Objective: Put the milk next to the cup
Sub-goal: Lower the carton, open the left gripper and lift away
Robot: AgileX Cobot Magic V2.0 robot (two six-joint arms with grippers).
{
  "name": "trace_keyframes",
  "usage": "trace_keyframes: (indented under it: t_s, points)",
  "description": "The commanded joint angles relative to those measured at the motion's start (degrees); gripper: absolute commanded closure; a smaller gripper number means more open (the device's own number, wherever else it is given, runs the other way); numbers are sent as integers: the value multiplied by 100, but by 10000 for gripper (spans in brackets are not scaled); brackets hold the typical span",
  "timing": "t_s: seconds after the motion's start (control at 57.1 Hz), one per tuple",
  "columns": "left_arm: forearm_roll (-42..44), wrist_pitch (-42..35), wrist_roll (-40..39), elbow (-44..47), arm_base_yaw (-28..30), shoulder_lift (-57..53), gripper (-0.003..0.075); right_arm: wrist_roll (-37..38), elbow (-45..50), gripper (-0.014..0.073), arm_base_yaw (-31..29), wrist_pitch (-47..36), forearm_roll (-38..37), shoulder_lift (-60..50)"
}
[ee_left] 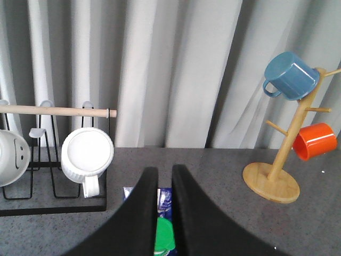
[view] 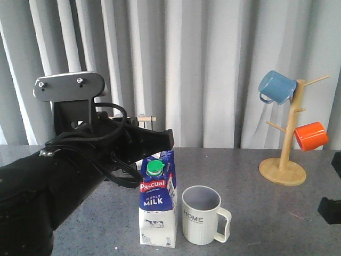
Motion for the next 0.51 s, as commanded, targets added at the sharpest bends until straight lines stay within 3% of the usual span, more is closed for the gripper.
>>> trace_keyframes:
  t_s: [0.0, 0.368, 0.491]
  points:
    - [-37, -52, 89, -179, -27, -230, 728, -33, -170, 602, -21, -394, -34, -46]
    - [-26, -26, 89, -179, -27, -192, 728, -33, -170, 602, -21, -394, -34, -46]
    - [84, 348, -138, -232, -27, -202, 728, -33, -170, 602, -21, -394, -34, -46]
